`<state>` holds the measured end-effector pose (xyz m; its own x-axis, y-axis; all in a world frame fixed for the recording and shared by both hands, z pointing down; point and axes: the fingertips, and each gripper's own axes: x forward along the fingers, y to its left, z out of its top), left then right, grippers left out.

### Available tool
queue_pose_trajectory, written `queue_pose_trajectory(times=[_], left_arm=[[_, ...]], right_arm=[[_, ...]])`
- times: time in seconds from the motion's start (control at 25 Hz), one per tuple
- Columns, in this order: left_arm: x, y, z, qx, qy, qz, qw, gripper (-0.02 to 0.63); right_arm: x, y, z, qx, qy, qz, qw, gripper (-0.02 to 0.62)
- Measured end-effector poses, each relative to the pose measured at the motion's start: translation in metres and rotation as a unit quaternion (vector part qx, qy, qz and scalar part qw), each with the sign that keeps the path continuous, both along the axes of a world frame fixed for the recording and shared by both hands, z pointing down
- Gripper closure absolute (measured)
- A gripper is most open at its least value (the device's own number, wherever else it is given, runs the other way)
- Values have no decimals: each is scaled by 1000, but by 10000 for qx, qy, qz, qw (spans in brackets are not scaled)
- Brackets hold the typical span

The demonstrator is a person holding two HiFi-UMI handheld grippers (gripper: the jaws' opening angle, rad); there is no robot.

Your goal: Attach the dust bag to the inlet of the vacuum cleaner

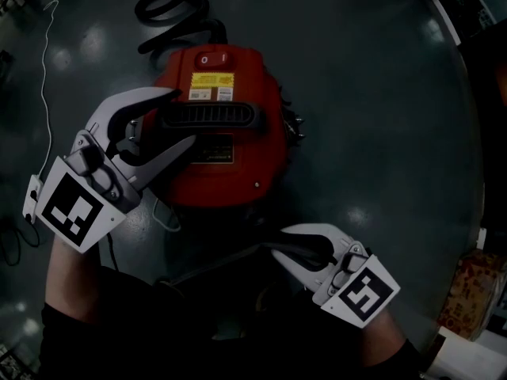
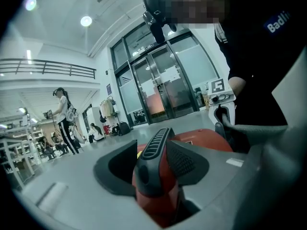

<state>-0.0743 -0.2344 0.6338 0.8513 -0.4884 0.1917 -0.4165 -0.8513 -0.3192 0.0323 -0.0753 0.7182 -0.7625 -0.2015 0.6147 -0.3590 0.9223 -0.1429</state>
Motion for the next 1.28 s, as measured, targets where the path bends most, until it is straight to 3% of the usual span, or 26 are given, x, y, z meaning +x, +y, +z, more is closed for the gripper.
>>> queue_pose_trajectory(times=[0.4,0.72,0.92,1.2,1.28], left_arm=[[-1,-1,1,58,-225,-37,9997,431],[0,-1,0,48,-190,-81,9998,426],[1,-1,-1,43,-227,-91,9997,426],[-1,3,-4,-77,-465,-264,9985,437],[-5,7,-7,-160,-321,-394,9986,460]], right_arm=[[0,-1,-2,322,262,52,9991,477],[14,5,-8,355,379,-20,9986,417],[28,13,-26,345,472,16,9983,417],[30,8,-74,427,-37,671,9968,417],[32,5,-91,541,-163,767,9955,417]])
